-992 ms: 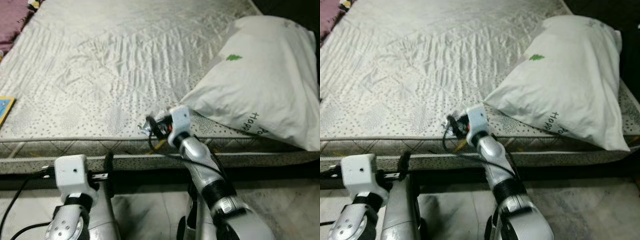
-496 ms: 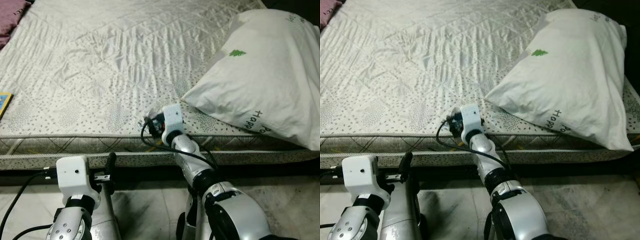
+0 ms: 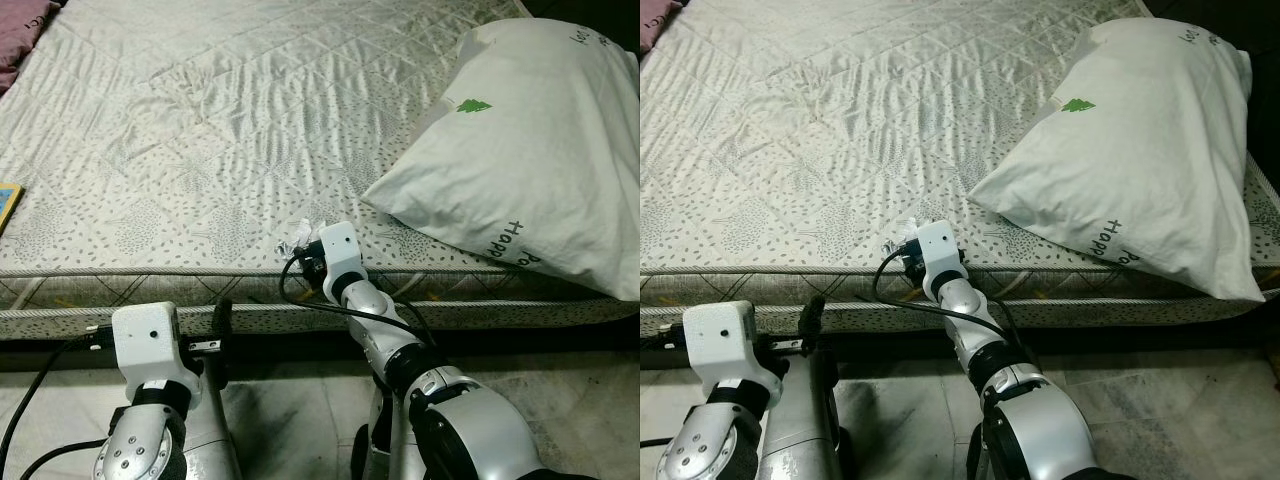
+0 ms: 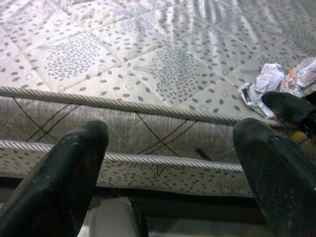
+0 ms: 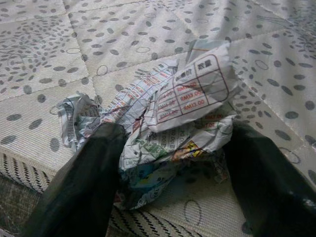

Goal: Clean up the room

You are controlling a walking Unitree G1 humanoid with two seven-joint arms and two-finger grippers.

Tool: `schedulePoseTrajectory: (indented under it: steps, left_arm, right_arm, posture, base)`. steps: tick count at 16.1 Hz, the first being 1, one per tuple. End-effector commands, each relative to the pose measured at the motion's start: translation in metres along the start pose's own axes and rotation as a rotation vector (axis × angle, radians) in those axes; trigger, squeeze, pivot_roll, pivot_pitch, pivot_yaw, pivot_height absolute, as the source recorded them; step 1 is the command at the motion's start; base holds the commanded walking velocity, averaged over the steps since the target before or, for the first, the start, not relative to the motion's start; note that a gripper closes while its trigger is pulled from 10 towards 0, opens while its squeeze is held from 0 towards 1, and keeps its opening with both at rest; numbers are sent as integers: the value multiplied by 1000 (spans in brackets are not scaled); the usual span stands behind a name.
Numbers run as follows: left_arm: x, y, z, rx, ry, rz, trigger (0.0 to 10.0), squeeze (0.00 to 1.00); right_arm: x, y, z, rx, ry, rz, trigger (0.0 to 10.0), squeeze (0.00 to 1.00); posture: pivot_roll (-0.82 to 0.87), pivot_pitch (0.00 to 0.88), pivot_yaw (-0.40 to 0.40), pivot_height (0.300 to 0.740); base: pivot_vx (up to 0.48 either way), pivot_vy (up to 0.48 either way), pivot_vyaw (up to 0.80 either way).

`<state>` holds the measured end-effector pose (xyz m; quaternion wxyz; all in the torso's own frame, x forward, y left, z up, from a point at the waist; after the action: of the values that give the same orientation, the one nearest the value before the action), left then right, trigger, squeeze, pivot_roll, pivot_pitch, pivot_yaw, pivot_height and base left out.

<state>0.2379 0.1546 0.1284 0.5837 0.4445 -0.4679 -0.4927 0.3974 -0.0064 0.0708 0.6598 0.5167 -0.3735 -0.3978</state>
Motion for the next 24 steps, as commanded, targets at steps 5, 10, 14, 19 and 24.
schedulePoseTrajectory:
  steps: [5, 10, 14, 19, 24]
  left_arm:
    - [0, -4, -5, -12, 12, 1, 10000, 0]
    - [1, -3, -12, 6, 28, 26, 10000, 0]
    - [1, 6, -33, 66, 32, 33, 10000, 0]
    - [-2, 23, -63, 153, 11, 33, 10000, 0]
    - [-29, 33, -91, 202, 69, 31, 10000, 0]
  right_arm:
    - [-43, 14, -5, 18, 78, -64, 0, 0]
    - [-31, 10, -5, 10, 58, -102, 0, 0]
    - [4, 19, -8, 25, 9, -111, 0, 0]
    - [41, 35, -7, 84, -57, -144, 0, 0]
    - [92, 51, 8, 199, -144, -205, 0, 0]
  posture:
    - [197, 222, -78, 510]
    - [181, 214, -100, 510]
    - [152, 131, -117, 510]
    - [111, 0, -105, 510]
    - [67, 0, -77, 510]
  base:
    - [0, 0, 0]
    - [0, 0, 0]
    - [0, 0, 0]
    - [0, 0, 0]
    - [0, 0, 0]
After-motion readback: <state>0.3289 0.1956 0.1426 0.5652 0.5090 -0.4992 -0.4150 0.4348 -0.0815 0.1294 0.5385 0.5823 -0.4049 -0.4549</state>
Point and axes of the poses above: a point about 5 cm out from each wrist's last joint towards the gripper, its own z axis pointing back from the gripper into the wrist, its own y axis along the axis of the wrist's last joint, x = y × z, the point moved 6 cm from there along -z, pointing out of the wrist towards the gripper, and after that the axes turned 1 degree about z, right-handed, at the moved point
